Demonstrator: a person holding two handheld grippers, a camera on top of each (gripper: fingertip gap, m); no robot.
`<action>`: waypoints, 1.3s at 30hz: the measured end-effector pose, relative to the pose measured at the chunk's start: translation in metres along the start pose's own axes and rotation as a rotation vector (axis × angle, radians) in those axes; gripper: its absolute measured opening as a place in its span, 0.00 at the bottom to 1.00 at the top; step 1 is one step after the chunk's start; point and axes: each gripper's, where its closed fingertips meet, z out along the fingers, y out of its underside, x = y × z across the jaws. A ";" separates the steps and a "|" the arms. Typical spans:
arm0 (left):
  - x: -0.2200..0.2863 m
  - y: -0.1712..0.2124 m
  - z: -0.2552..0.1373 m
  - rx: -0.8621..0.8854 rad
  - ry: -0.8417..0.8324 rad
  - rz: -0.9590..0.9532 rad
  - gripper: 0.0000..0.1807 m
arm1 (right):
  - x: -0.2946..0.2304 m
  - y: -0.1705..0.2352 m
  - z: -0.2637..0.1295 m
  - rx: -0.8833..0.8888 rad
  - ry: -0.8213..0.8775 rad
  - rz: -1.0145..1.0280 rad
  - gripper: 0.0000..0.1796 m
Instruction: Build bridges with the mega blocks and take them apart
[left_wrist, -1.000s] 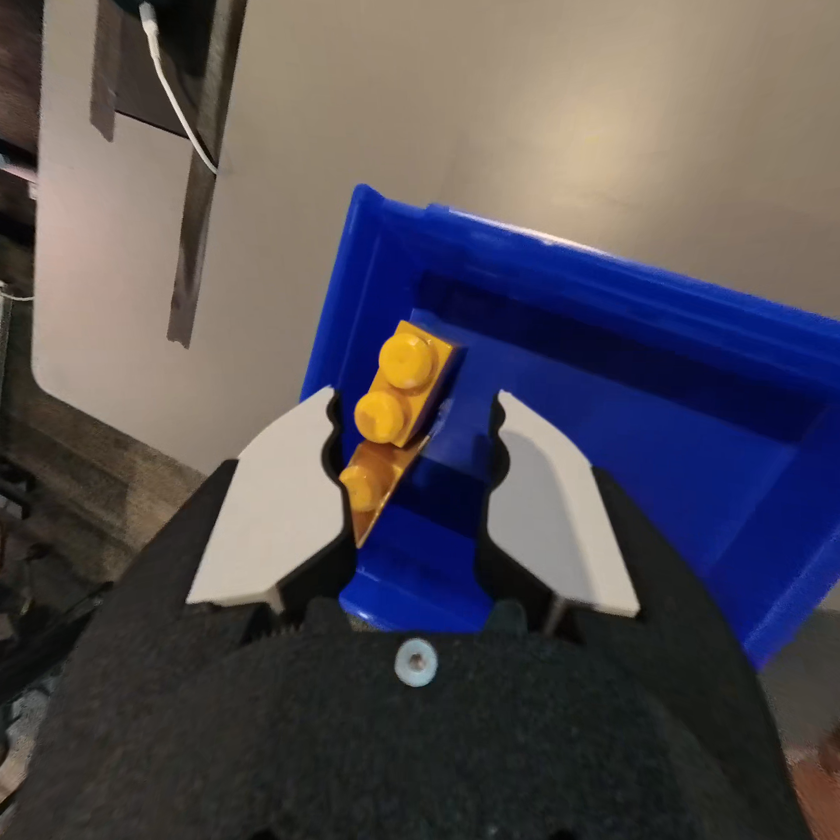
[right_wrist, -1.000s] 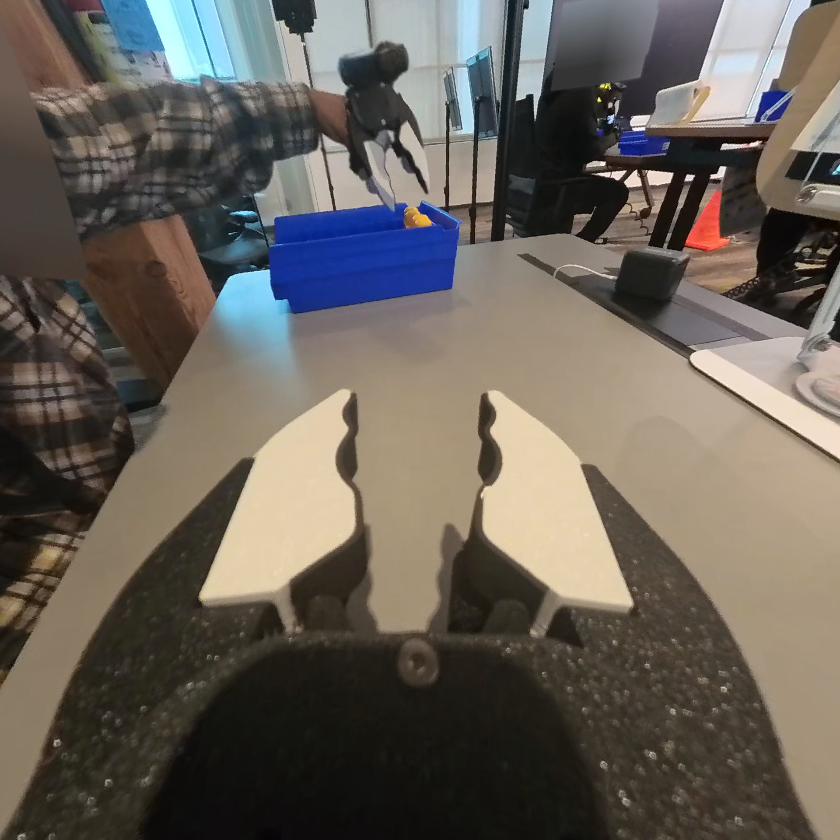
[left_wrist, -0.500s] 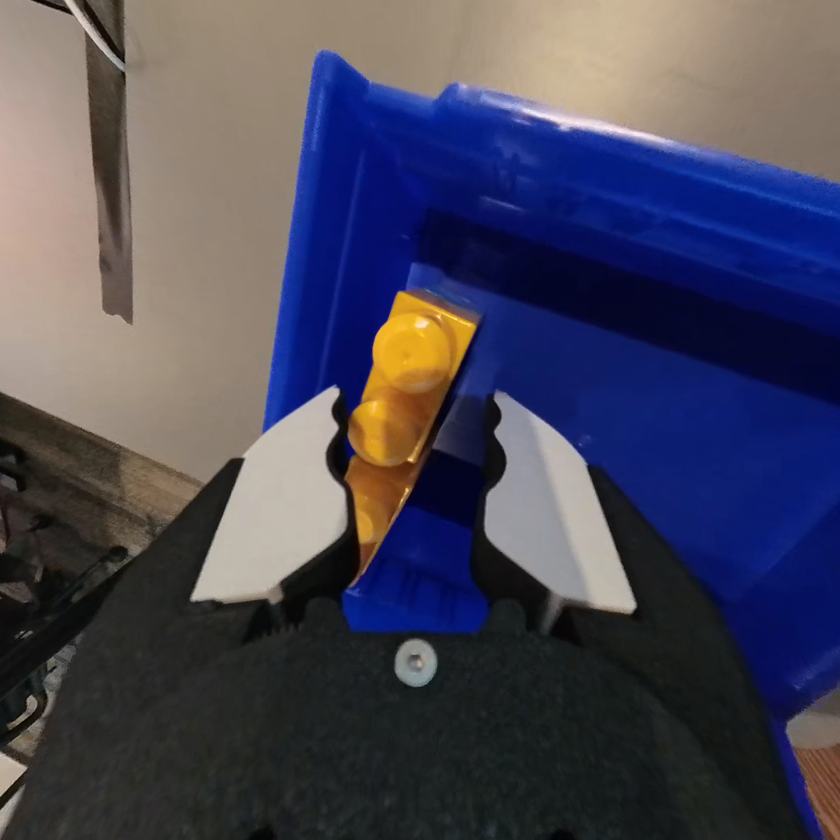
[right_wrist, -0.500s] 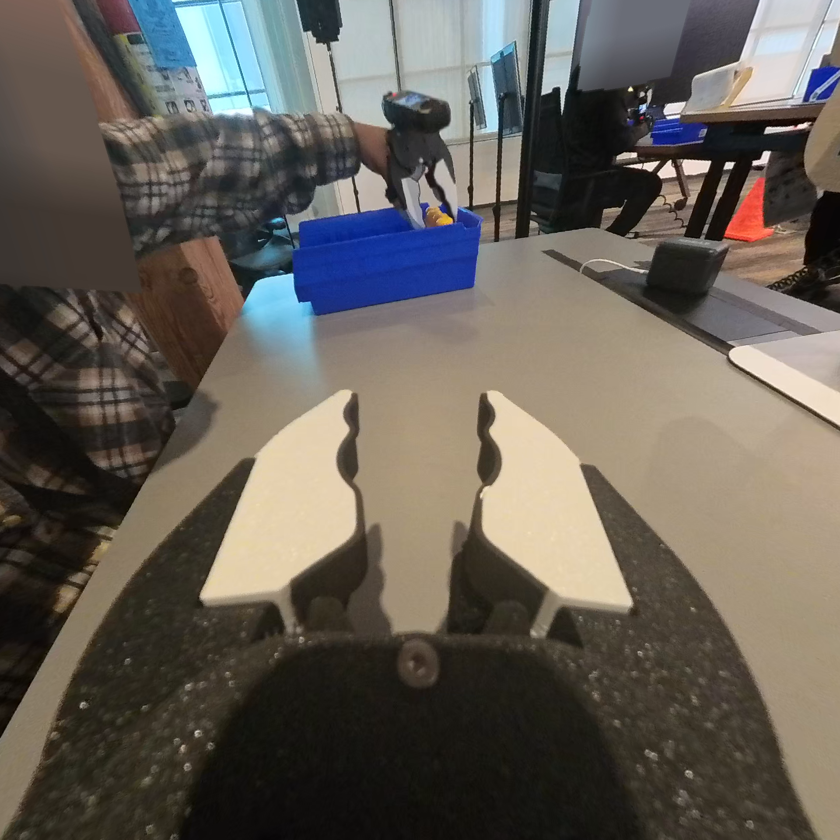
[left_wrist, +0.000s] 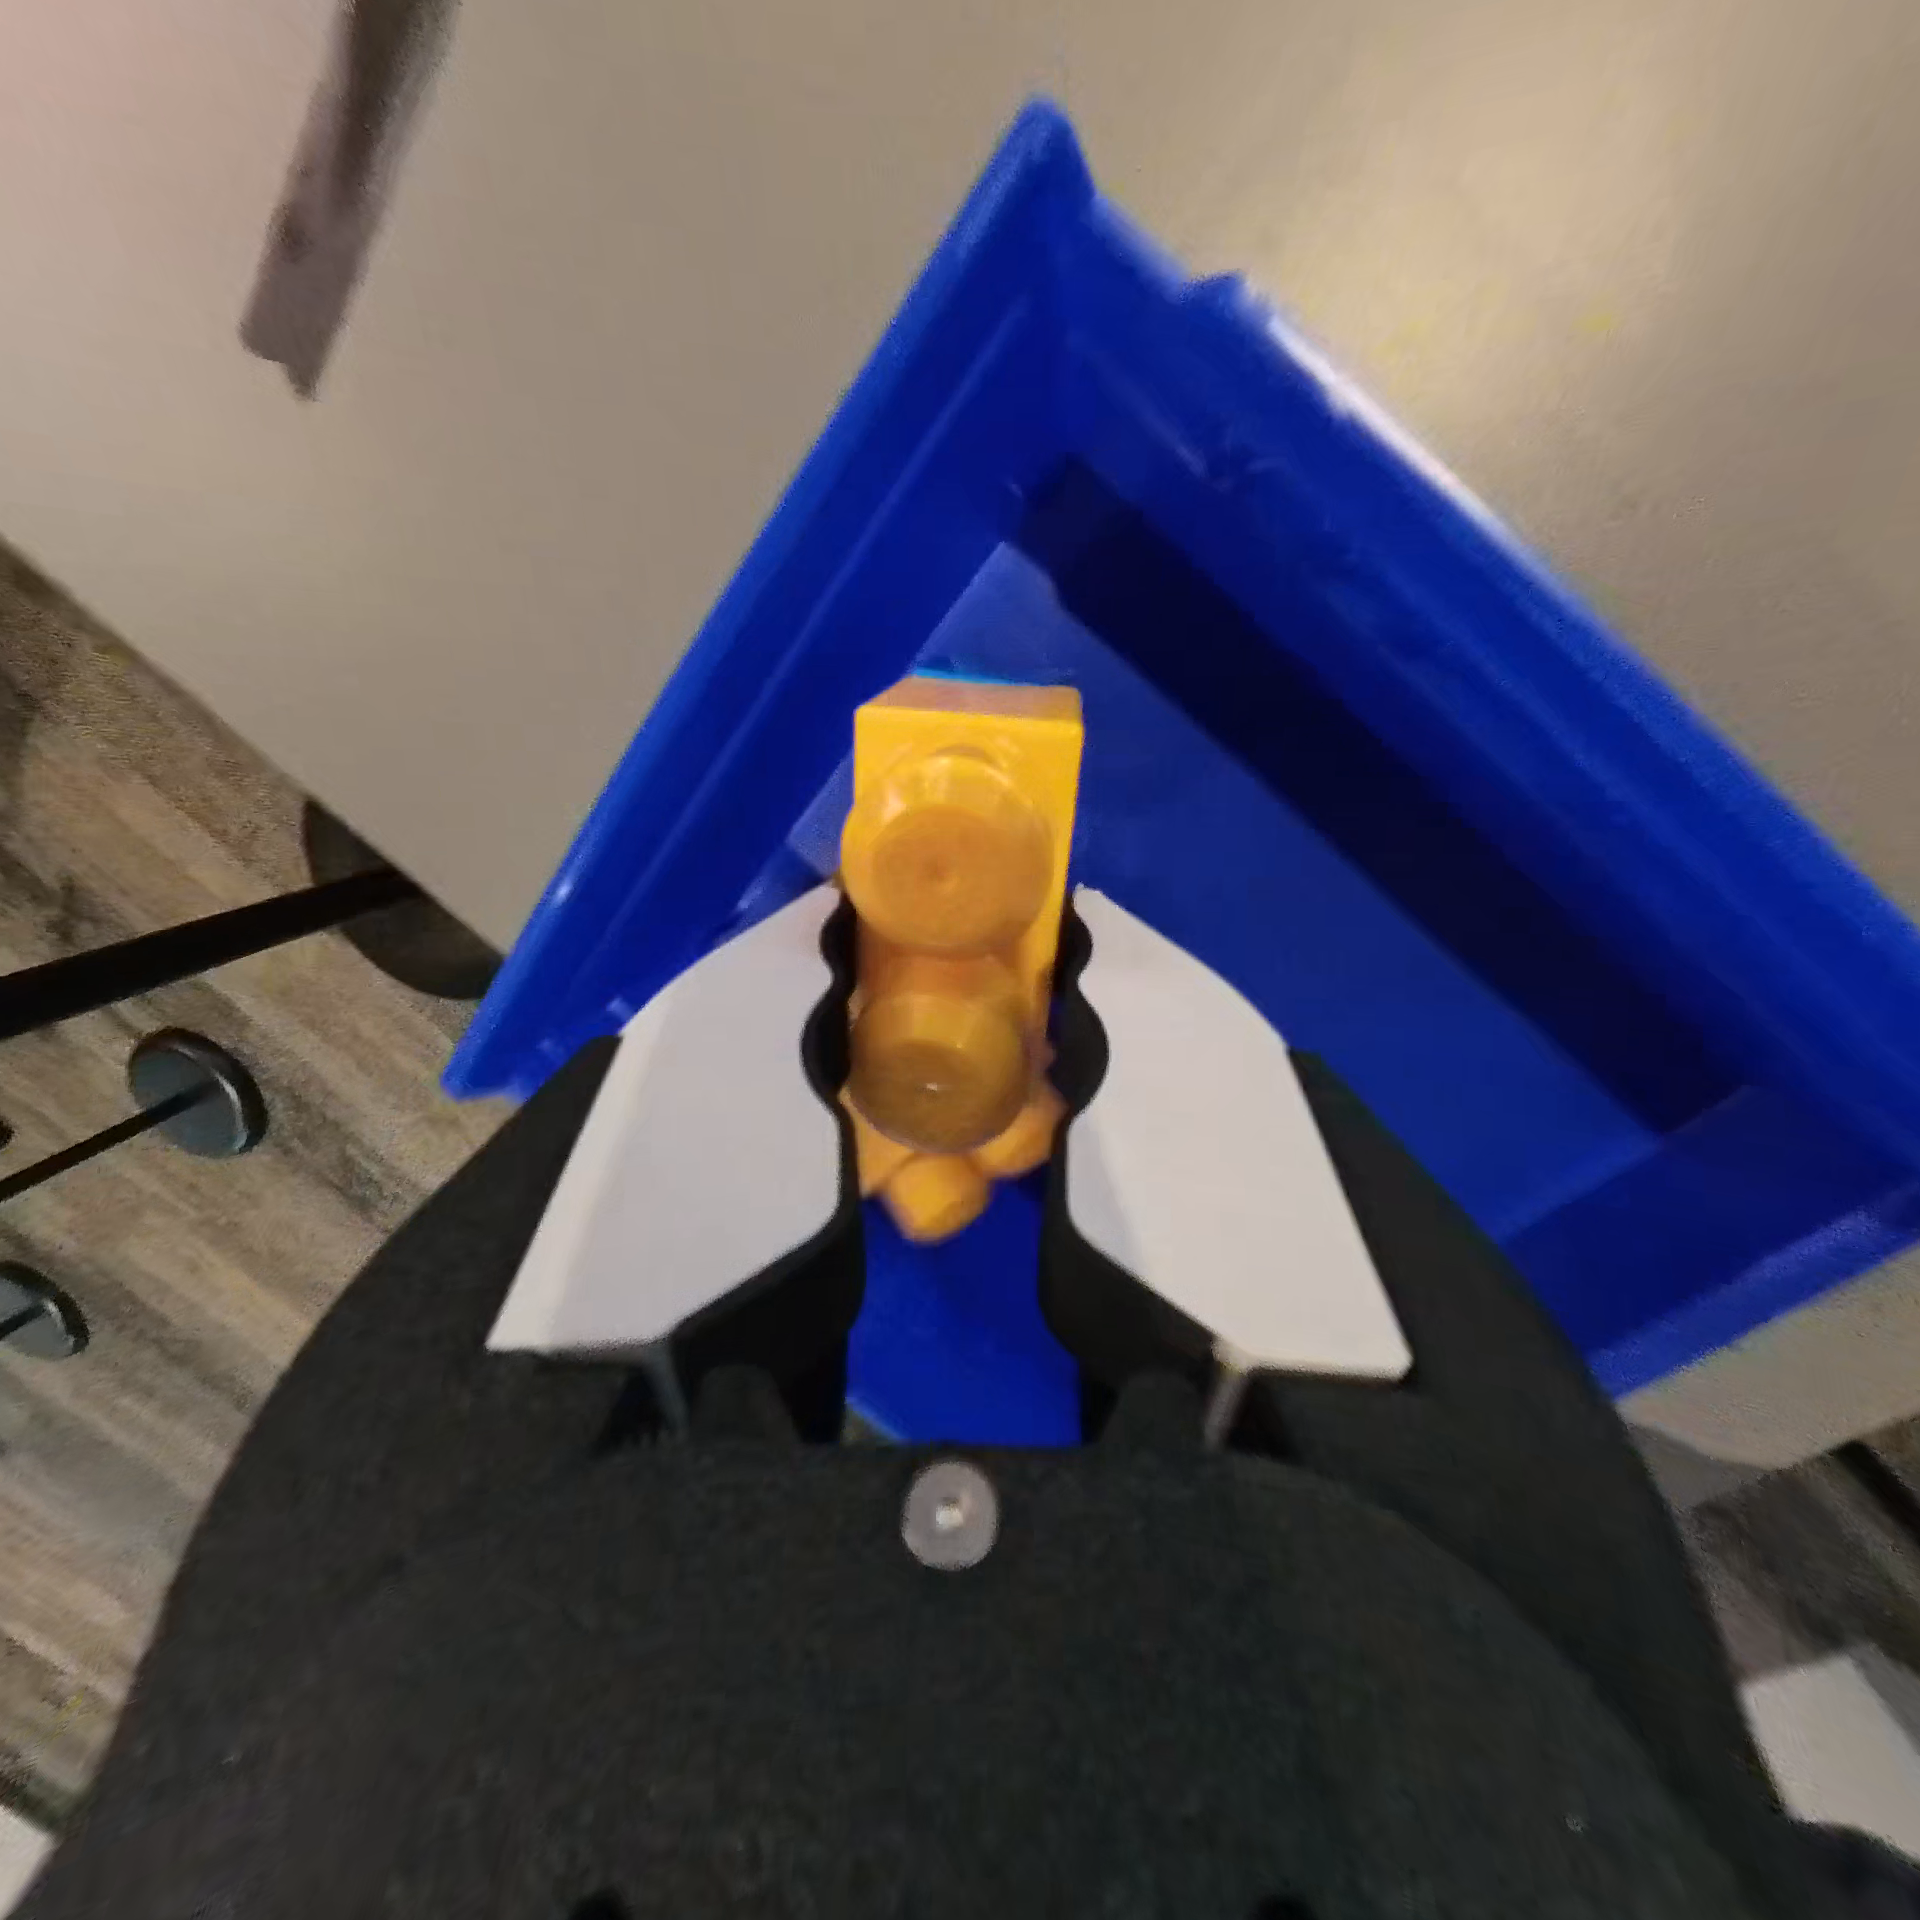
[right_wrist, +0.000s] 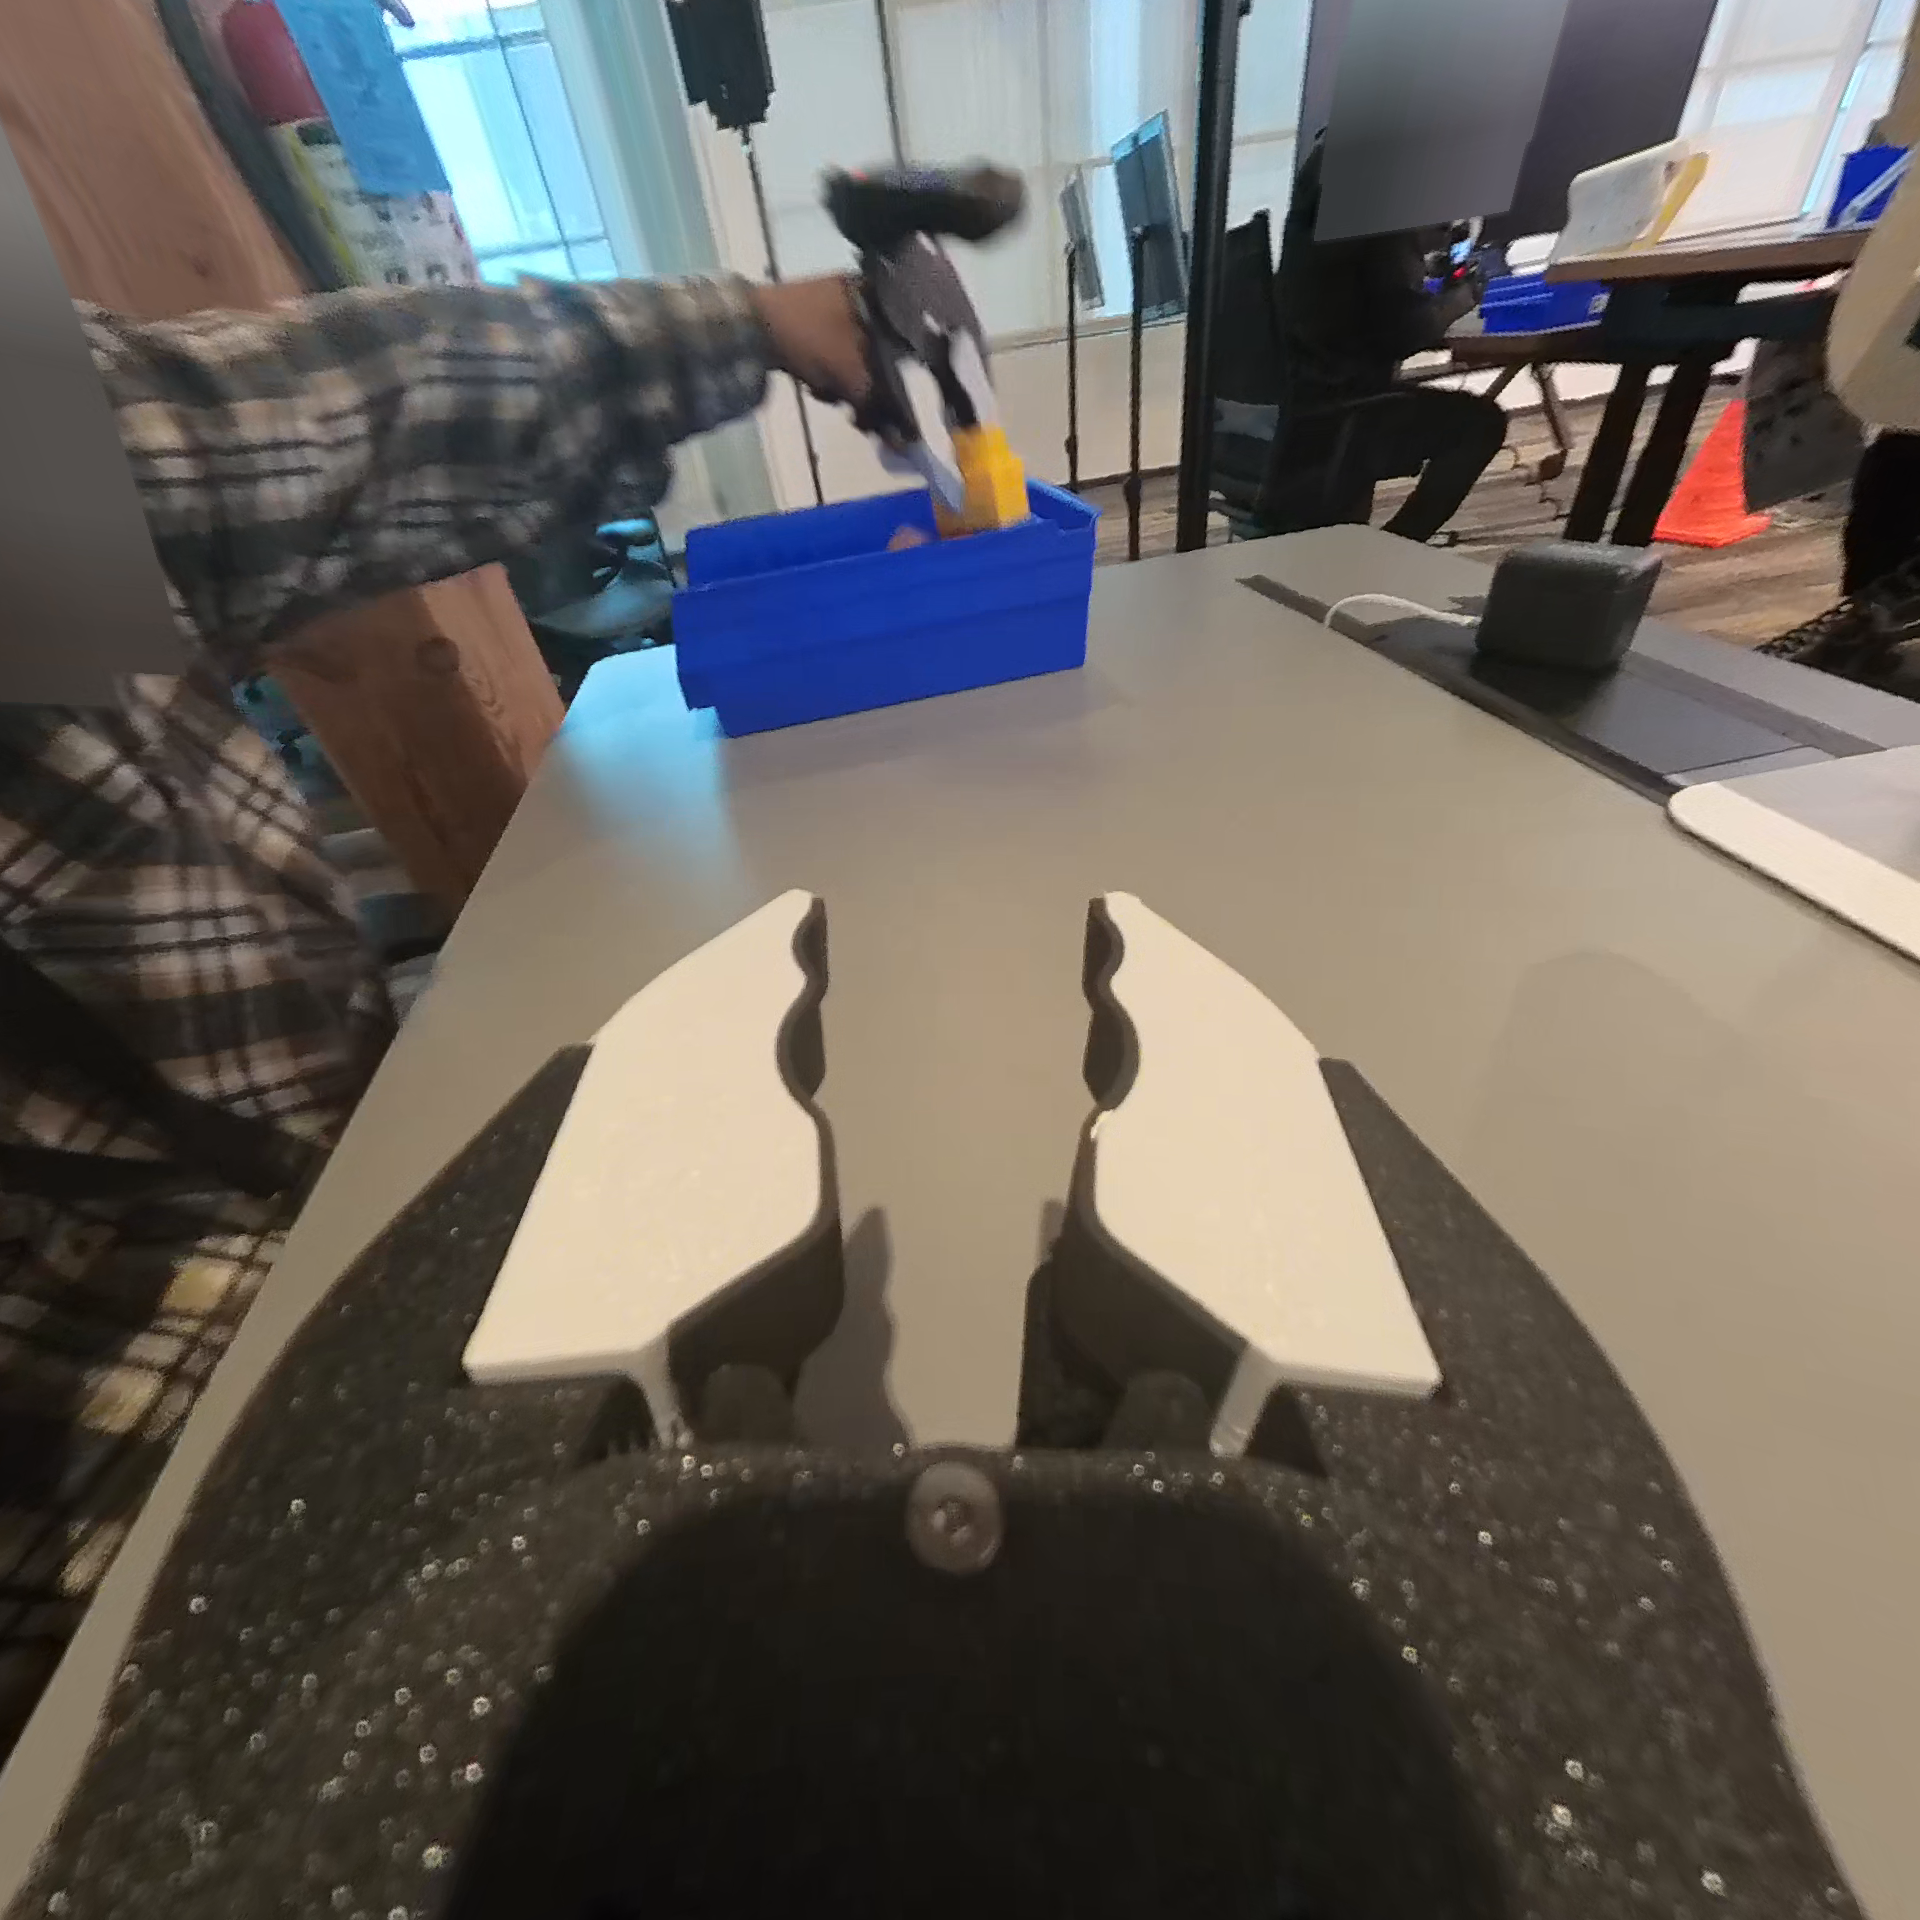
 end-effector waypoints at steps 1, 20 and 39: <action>0.001 -0.005 -0.016 0.021 -0.015 -0.011 0.20 | 0.001 -0.003 0.000 0.009 0.005 0.005 0.26; 0.267 -0.265 -0.047 0.337 0.288 0.436 0.20 | 0.026 -0.067 0.094 -0.133 -0.077 -0.114 0.32; 0.296 -0.337 -0.109 1.155 0.884 0.097 0.32 | 0.045 -0.087 0.080 0.147 -0.248 0.199 0.20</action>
